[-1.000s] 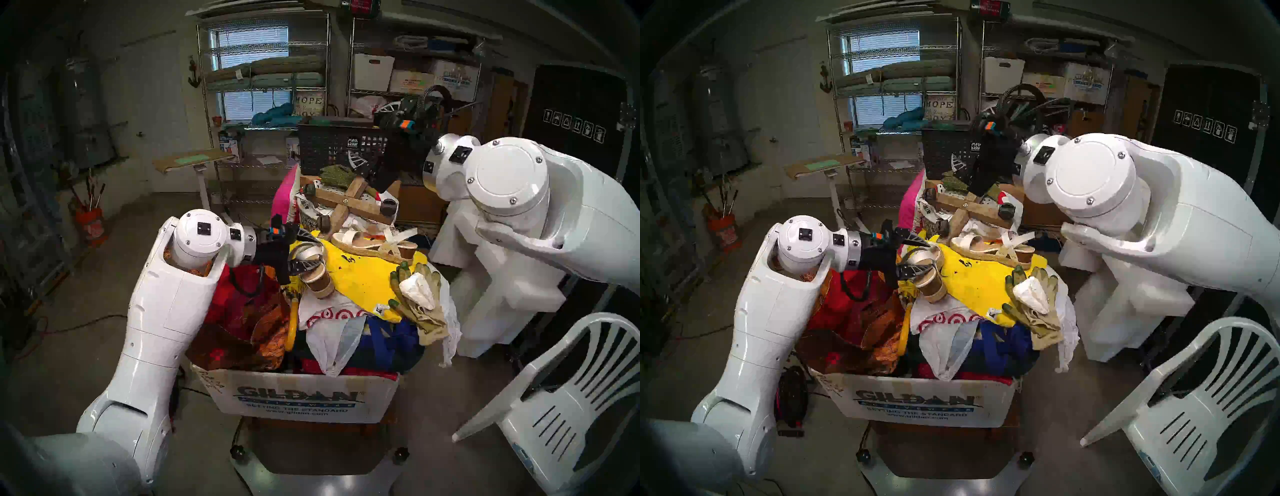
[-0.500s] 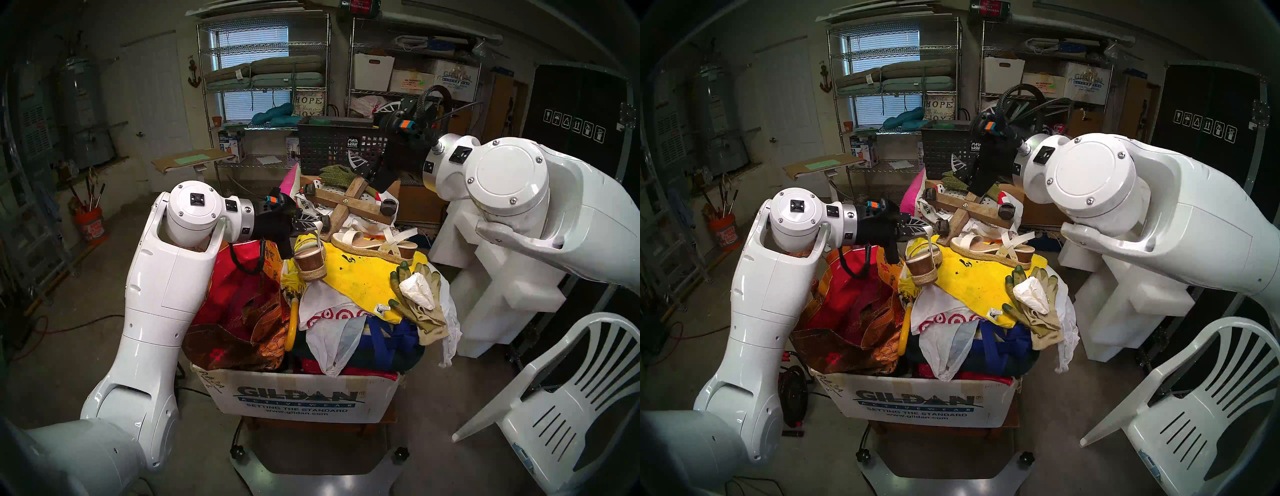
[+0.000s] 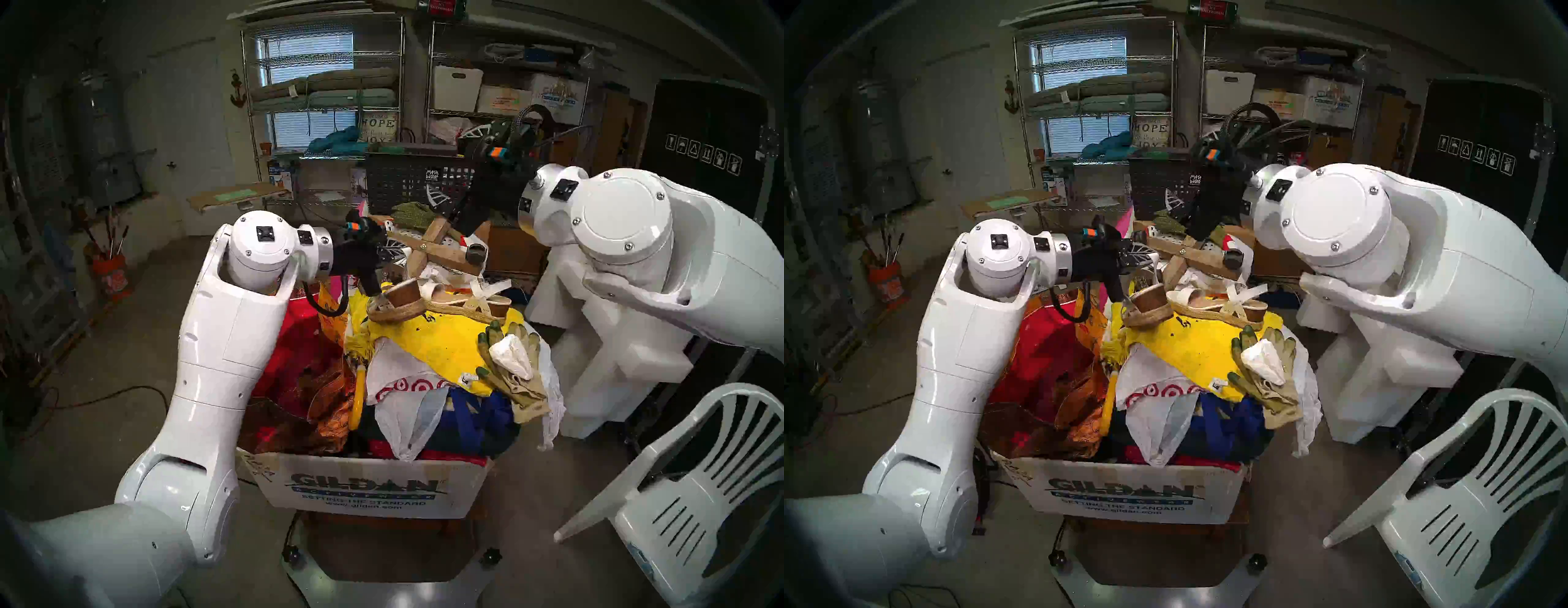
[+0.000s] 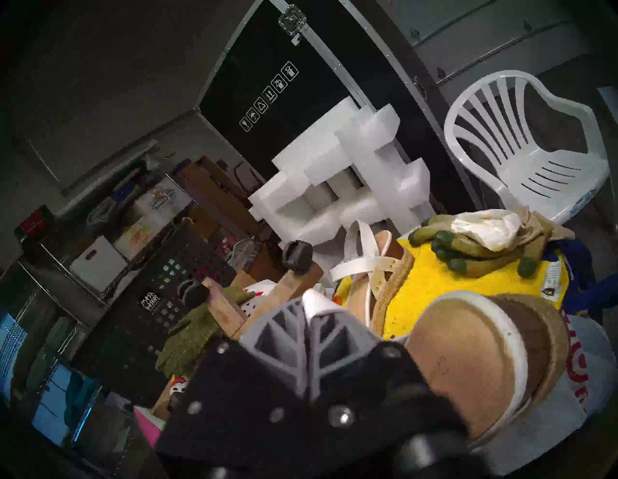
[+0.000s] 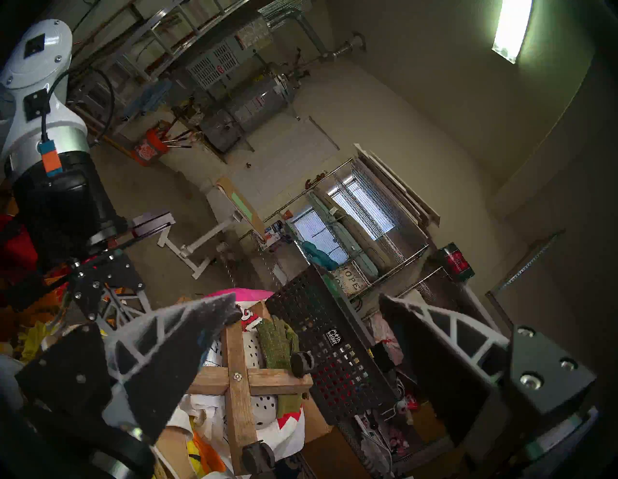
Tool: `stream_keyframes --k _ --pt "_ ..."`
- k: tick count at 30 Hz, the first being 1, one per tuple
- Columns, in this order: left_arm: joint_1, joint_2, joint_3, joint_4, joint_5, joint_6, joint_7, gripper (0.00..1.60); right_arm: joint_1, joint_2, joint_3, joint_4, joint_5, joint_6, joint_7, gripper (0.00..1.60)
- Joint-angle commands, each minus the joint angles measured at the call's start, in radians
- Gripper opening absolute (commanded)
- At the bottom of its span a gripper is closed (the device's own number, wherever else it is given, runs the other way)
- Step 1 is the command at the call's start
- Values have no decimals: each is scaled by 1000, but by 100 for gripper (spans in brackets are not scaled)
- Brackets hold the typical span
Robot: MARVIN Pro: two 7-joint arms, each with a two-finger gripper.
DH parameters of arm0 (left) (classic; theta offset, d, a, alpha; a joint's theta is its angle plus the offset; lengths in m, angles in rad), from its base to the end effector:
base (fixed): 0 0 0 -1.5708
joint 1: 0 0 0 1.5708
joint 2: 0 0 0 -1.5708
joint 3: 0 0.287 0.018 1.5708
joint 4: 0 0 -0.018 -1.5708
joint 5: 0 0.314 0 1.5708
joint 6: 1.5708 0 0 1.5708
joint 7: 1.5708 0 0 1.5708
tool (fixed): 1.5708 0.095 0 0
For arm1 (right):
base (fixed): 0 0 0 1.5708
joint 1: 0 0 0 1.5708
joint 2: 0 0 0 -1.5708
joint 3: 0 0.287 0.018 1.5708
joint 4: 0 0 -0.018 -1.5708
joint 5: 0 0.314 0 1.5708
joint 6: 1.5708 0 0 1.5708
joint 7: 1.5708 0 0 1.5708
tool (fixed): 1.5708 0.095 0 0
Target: Unbuckle a shoe
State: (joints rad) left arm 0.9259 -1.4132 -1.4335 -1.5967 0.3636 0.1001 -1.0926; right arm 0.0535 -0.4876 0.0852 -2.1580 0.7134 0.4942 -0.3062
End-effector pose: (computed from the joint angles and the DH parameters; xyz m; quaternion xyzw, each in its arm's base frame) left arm 0.4977 -0.0748 -0.0584 0.4975 -0.5817 0.6409 0.0593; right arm 0.3959 0.0678 0.0475 0.5035 0.4631 0.7086 0.1725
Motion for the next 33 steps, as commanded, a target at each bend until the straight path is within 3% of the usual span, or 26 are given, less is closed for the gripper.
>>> stream_keyframes --k 1,10,22,30,33 --pt "-115 -86 -20 -31 4 -3 66 0 14 2 14 2 -1 -2 -5 160" --pt "-178 -127 3 32 38 -39 81 0 14 2 16 2 0 -2 -5 160" --pt "-269 -151 64 204 78 -131 105 0 14 2 17 2 1 -2 -6 160" --pt "-174 -99 86 152 88 -242 89 0 14 1 17 2 2 -2 -7 160" --pt "-130 -69 87 123 83 -244 61 0 14 1 17 2 2 -2 -7 160"
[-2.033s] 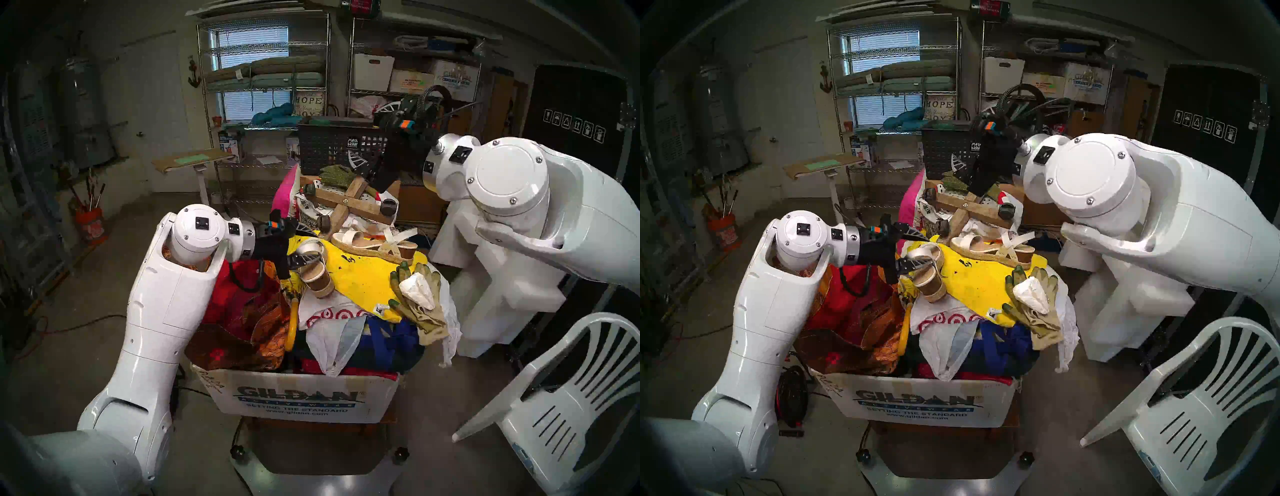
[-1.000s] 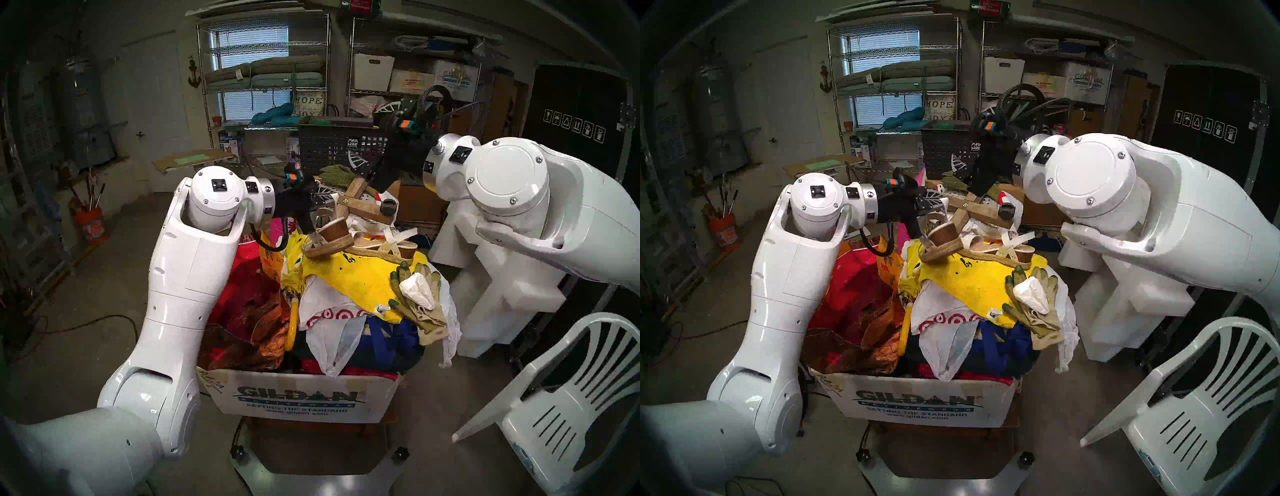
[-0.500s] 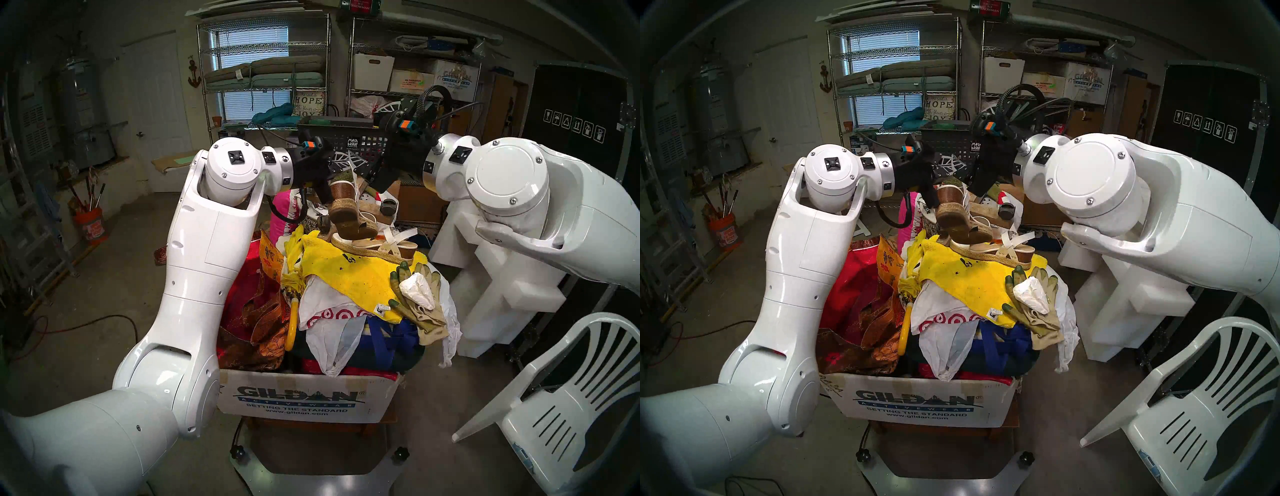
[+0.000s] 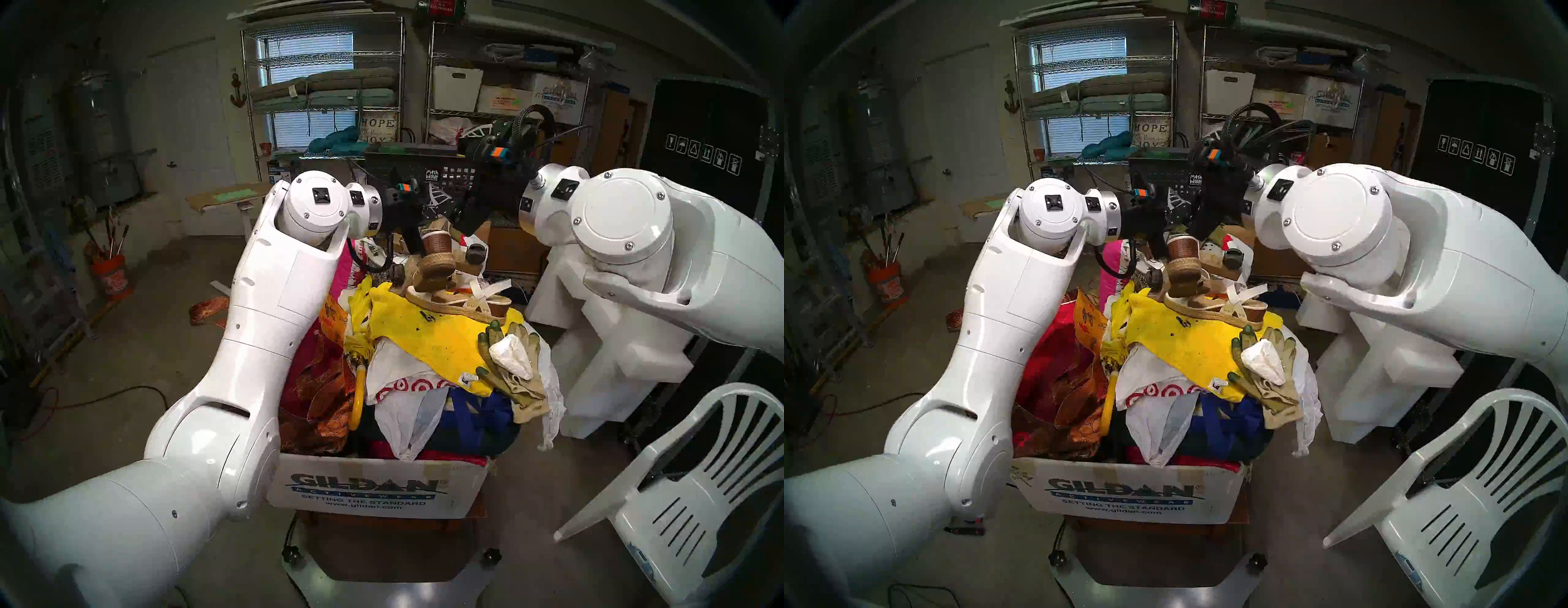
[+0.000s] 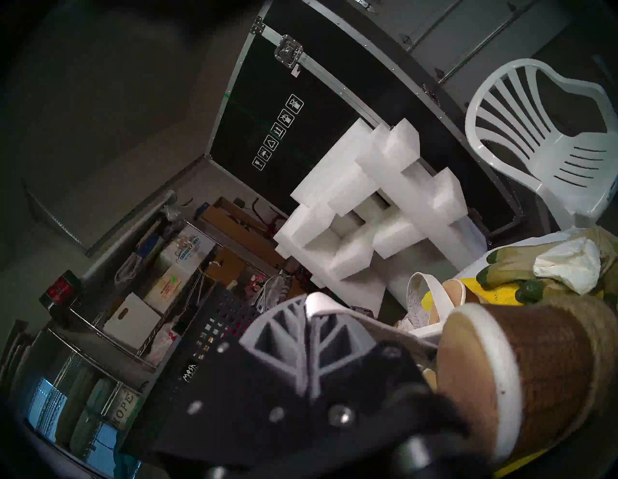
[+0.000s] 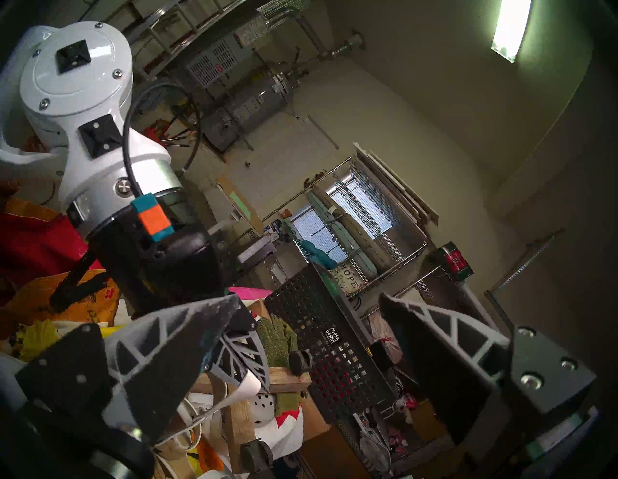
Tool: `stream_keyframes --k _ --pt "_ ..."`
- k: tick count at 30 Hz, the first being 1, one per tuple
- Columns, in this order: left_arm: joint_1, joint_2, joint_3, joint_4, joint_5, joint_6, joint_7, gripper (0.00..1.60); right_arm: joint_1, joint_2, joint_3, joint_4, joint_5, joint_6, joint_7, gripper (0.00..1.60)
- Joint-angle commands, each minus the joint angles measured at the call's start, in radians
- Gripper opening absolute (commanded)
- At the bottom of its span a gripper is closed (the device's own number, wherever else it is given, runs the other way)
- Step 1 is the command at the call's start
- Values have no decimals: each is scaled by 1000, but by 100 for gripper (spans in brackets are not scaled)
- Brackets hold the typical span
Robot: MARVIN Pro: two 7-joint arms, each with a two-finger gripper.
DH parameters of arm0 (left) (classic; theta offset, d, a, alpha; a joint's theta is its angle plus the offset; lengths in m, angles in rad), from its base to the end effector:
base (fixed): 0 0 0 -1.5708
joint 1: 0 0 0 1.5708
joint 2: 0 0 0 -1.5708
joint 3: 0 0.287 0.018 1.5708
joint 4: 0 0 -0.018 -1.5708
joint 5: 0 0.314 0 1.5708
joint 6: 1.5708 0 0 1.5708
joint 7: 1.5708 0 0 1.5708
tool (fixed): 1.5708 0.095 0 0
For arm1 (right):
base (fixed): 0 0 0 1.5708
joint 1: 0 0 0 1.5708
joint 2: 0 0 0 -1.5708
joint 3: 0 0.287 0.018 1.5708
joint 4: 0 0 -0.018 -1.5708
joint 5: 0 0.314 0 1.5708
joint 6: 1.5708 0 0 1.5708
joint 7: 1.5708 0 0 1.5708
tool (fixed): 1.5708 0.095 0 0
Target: Unbuckle a shoe
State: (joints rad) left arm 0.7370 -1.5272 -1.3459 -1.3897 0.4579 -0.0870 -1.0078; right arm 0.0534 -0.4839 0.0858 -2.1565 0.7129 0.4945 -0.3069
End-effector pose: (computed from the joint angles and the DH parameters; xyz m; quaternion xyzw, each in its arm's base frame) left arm 0.5317 -0.1365 -0.0209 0.4095 -0.6196 0.6694 0.0170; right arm 0.3966 0.0659 0.0478 0.5045 0.4613 0.7086 0.1747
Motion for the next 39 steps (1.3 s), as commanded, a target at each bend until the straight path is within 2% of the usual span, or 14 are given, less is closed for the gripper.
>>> stream_keyframes --k 1,8,10,11,15,23,29,39 --pt "73 55 -3 -97 -13 -63 -27 0 14 -2 17 1 3 -2 -6 160" --pt "156 117 -49 -195 -57 -66 -100 0 14 -2 16 1 2 -3 -6 160" --pt "189 127 -64 -234 -64 -46 -121 0 14 -2 16 1 2 -2 -6 160" --pt "197 131 -64 -227 -69 -62 -127 0 14 -2 16 1 2 -2 -6 160" --pt "287 131 -75 -279 -41 -18 -116 0 14 -2 17 1 2 -2 -6 160" --pt "379 117 -57 -335 -38 31 -126 0 14 -2 17 1 3 -2 -6 160" --pt "404 97 -28 -356 -13 52 -106 0 14 -2 17 1 3 -2 -6 160" --pt "389 68 -4 -357 4 98 -91 0 14 -2 17 1 3 -2 -6 160"
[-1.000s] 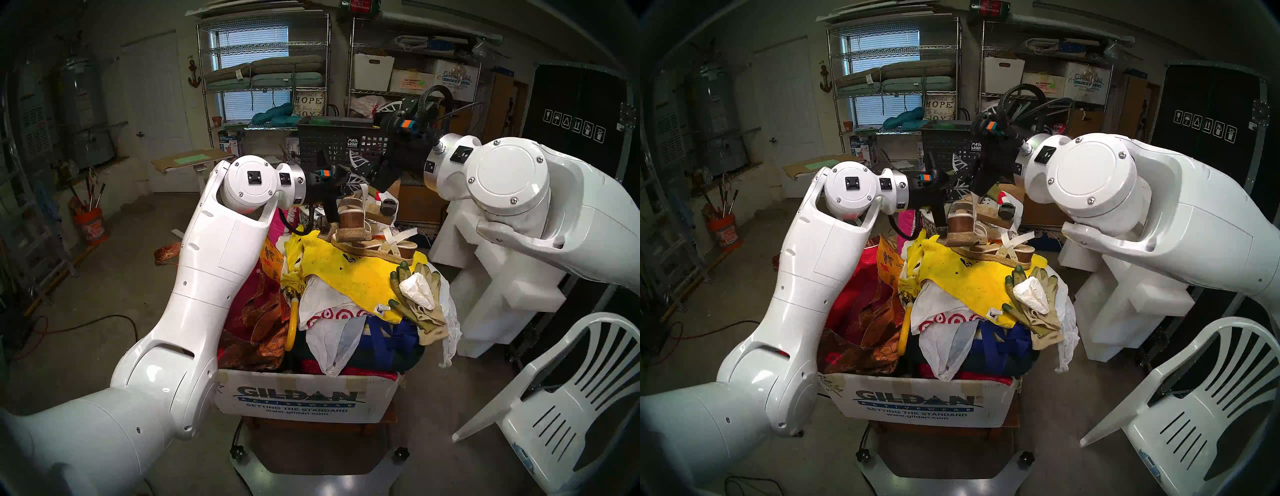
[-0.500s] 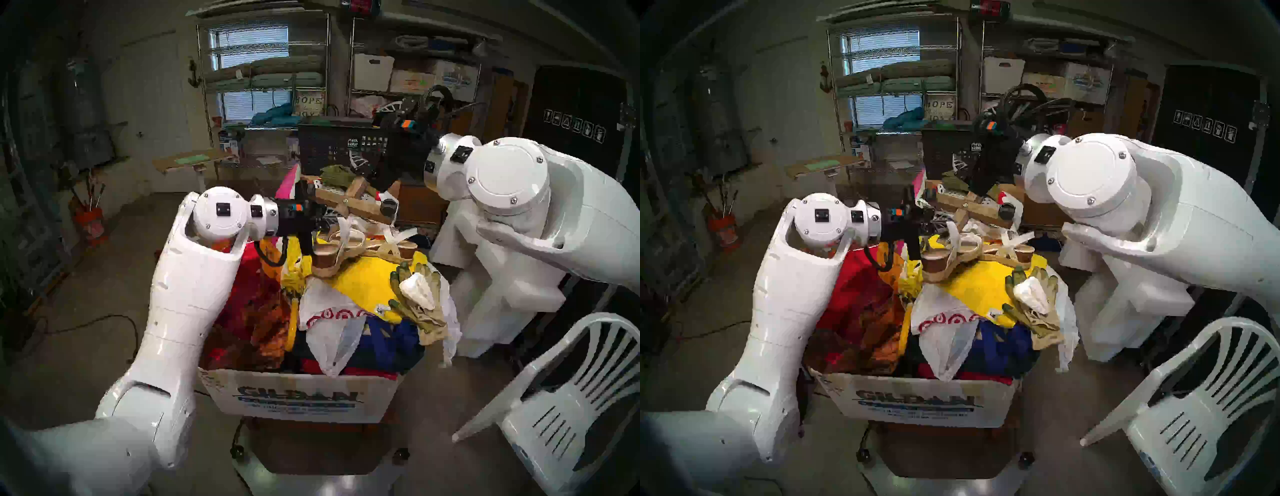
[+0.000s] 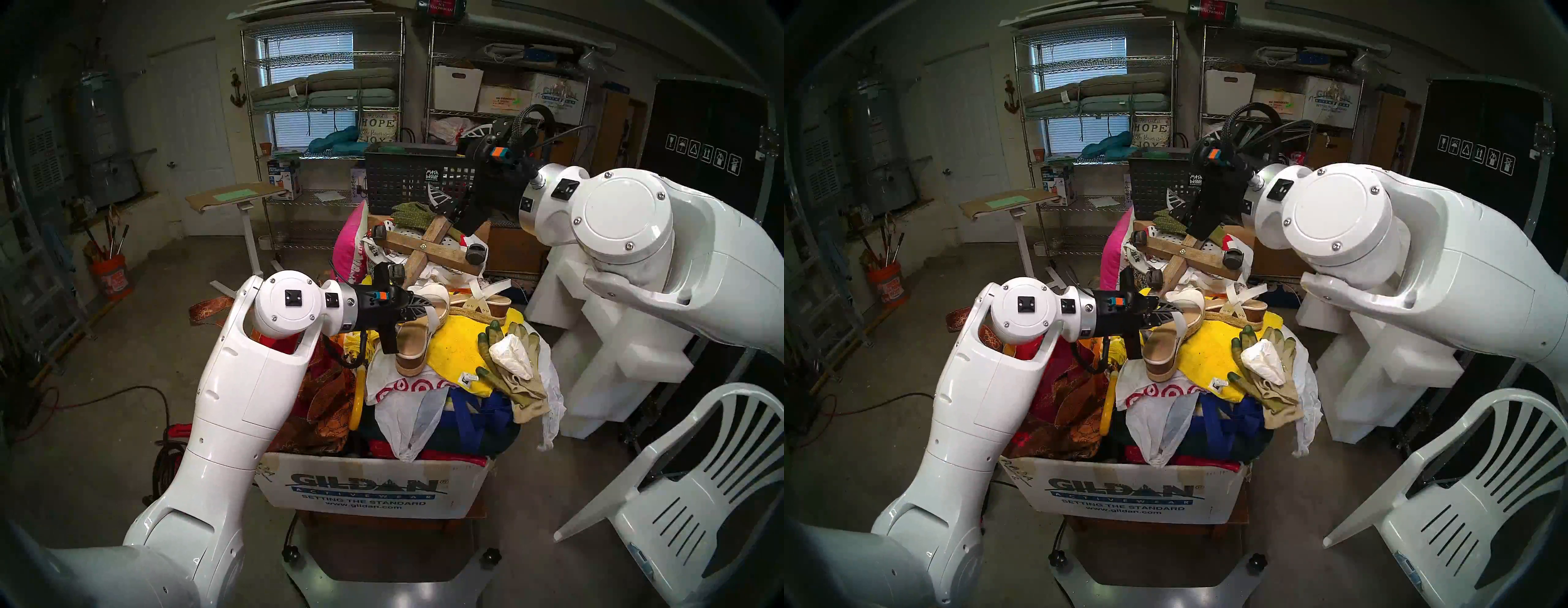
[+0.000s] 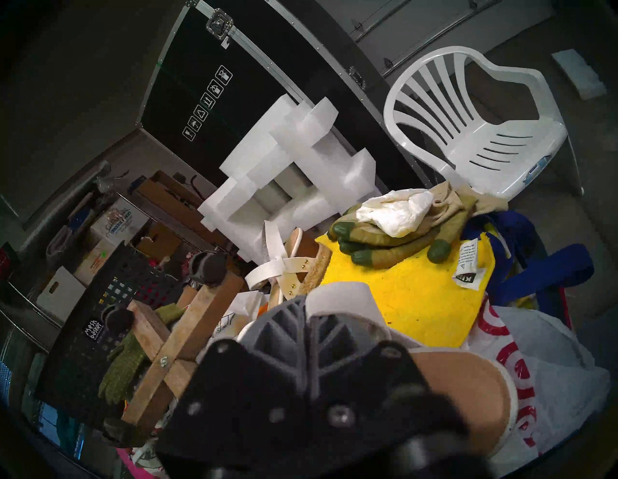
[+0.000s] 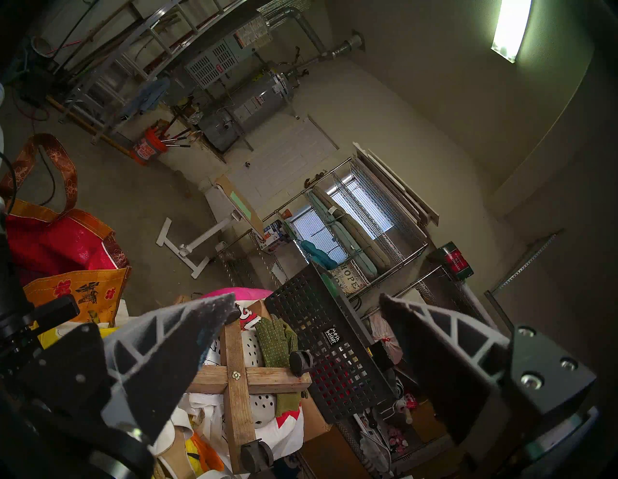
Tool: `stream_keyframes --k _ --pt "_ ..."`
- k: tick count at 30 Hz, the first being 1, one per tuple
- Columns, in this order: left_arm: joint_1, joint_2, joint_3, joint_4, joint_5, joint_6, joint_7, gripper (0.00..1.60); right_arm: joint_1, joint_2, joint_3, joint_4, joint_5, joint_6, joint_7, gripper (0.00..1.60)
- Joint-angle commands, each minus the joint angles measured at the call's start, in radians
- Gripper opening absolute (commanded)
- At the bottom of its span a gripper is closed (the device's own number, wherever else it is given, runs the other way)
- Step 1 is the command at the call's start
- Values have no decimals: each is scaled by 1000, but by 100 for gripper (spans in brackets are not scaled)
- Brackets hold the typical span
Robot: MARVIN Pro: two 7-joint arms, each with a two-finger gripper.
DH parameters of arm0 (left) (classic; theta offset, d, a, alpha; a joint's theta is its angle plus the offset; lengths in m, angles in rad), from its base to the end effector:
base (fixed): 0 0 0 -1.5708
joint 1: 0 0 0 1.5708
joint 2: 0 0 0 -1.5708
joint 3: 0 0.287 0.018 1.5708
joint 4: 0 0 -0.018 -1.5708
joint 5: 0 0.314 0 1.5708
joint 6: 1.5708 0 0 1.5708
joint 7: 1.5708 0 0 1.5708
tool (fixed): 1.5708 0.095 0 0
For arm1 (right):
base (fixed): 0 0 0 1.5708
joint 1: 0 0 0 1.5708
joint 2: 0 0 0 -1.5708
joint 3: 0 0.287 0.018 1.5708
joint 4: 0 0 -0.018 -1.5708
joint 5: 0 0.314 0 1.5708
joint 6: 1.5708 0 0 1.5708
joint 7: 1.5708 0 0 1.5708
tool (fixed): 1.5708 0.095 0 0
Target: Unbuckle a shoe
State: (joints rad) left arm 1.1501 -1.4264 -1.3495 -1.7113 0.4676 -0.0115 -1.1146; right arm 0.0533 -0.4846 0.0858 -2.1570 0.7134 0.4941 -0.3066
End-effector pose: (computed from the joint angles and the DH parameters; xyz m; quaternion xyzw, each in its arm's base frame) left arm 0.4490 -0.1138 -0.1412 0.4722 -0.6517 0.5894 0.0704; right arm 0.3964 0.0664 0.0477 0.5044 0.4618 0.7086 0.1739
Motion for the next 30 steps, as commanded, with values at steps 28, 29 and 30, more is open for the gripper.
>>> stream_keyframes --k 28,29,30 --pt "37 81 -82 -109 -31 -49 -79 110 14 -2 17 1 3 -2 -7 160" --pt "42 82 -81 -111 -34 -50 -88 111 14 -2 17 1 3 -1 -7 160" --pt "51 80 -83 -118 -35 -36 -93 108 14 -2 17 1 3 -1 -7 160"
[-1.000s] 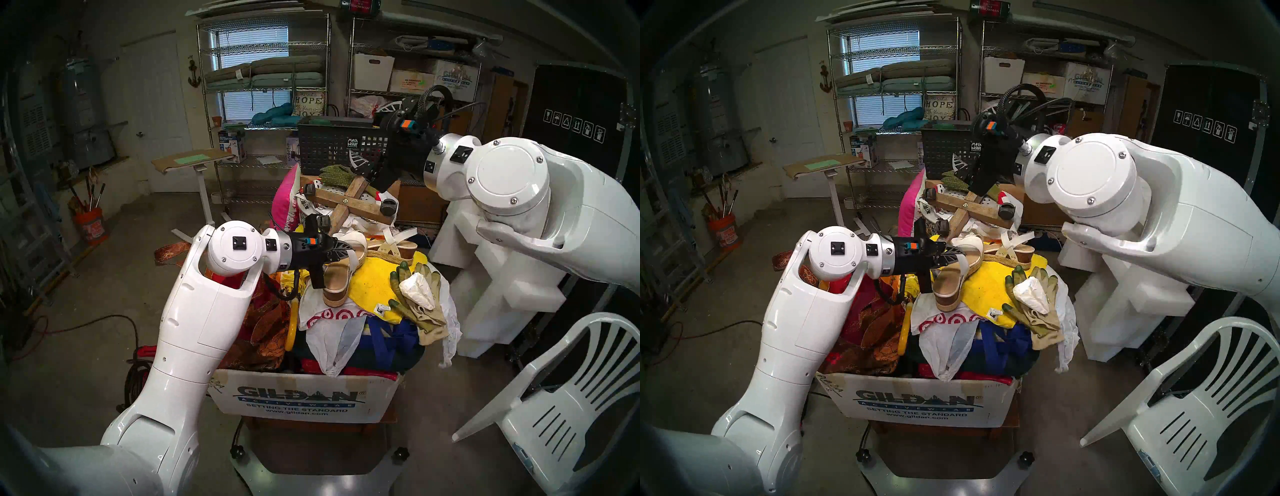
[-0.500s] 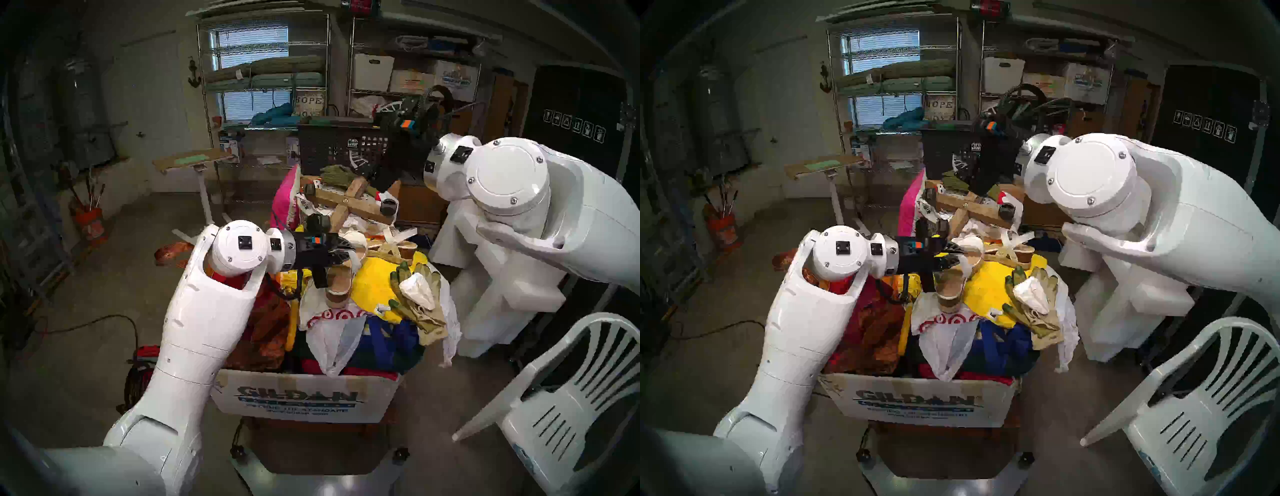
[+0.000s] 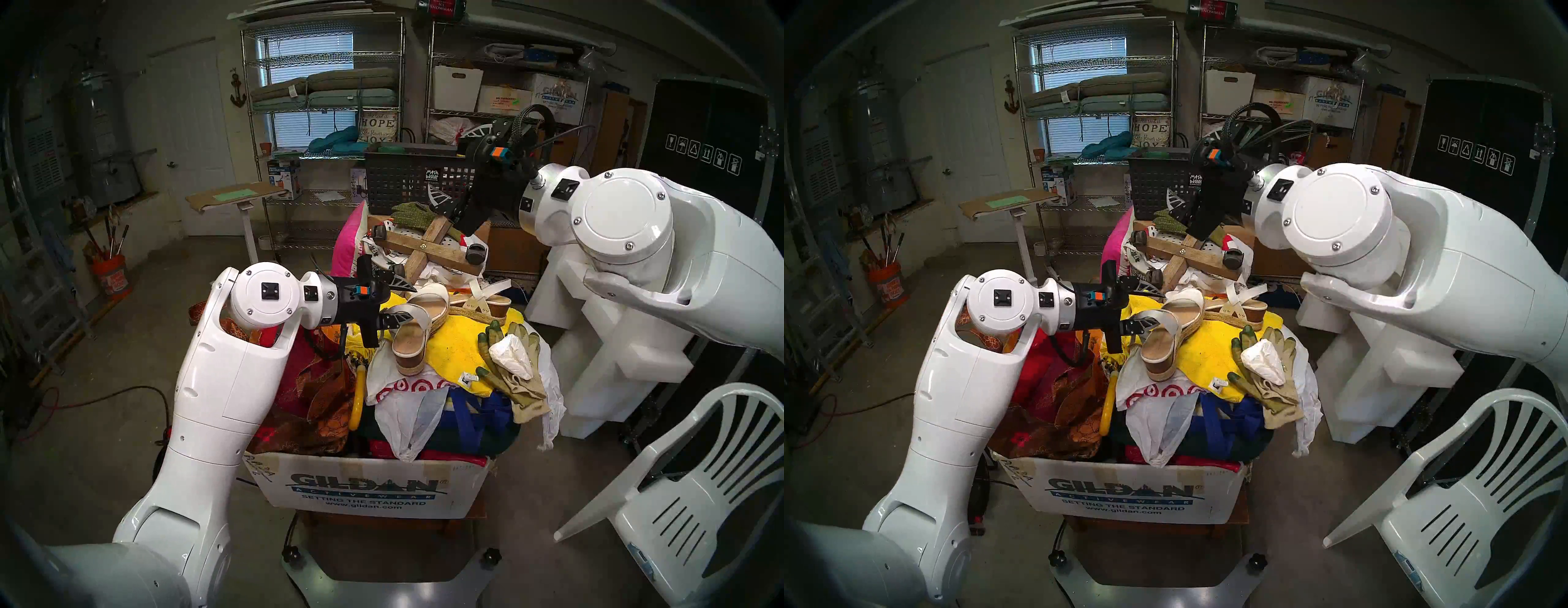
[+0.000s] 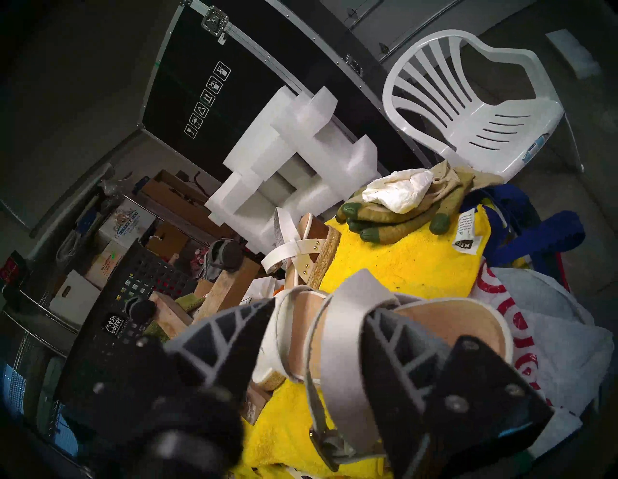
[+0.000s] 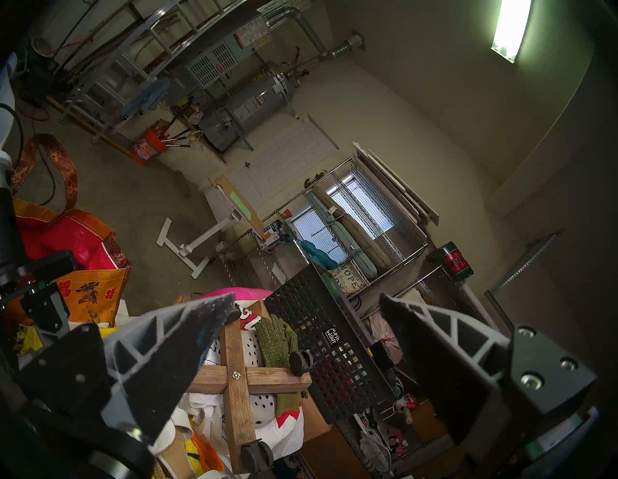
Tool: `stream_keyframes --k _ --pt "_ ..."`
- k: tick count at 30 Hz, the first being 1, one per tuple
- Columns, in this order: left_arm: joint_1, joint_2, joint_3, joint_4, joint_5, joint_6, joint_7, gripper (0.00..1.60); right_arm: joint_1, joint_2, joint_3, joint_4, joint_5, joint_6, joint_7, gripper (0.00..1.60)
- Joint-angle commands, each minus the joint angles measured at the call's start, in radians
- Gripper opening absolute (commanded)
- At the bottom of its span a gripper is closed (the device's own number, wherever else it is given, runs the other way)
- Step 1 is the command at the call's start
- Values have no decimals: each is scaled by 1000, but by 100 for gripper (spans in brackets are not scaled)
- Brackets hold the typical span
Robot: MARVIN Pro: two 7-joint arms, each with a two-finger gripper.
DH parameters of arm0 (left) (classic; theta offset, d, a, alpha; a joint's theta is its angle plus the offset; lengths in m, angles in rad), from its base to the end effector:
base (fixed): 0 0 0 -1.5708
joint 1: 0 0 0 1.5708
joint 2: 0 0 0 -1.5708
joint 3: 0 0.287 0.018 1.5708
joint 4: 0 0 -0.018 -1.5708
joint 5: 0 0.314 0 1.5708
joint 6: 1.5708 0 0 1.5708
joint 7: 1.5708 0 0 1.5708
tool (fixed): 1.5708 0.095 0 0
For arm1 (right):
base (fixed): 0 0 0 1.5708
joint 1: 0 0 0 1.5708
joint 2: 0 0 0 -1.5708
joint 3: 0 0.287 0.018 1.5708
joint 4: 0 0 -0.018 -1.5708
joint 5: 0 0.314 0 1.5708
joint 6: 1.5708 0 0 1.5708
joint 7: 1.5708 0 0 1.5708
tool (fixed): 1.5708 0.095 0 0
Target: Unbuckle a shoe
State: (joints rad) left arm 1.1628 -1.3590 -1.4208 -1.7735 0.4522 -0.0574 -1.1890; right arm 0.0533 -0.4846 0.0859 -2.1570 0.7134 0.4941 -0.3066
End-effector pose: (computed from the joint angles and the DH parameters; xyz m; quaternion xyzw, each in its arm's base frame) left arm 0.4420 -0.0749 -0.1277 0.4573 -0.6725 0.5806 0.0392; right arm 0.3964 0.0664 0.0478 0.5043 0.4617 0.7087 0.1739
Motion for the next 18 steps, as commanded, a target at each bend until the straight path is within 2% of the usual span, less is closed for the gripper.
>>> stream_keyframes --k 1,8,10,14,15,18 --pt "43 13 -13 -61 -21 11 -23 101 14 -2 17 1 3 -1 -7 160" --pt "41 17 -32 -75 -21 17 -36 103 14 -2 17 1 3 -2 -7 160" --pt "35 25 -42 -77 -21 11 -39 108 14 -2 17 1 2 -2 -7 160" --pt "14 34 -75 -75 -31 14 -45 109 14 -1 17 1 2 -2 -6 160" --pt "8 39 -84 -73 -35 16 -51 118 14 -1 16 1 2 -2 -6 160" --pt "-14 56 -123 -69 -45 40 -68 121 14 -1 16 1 1 -2 -6 160"
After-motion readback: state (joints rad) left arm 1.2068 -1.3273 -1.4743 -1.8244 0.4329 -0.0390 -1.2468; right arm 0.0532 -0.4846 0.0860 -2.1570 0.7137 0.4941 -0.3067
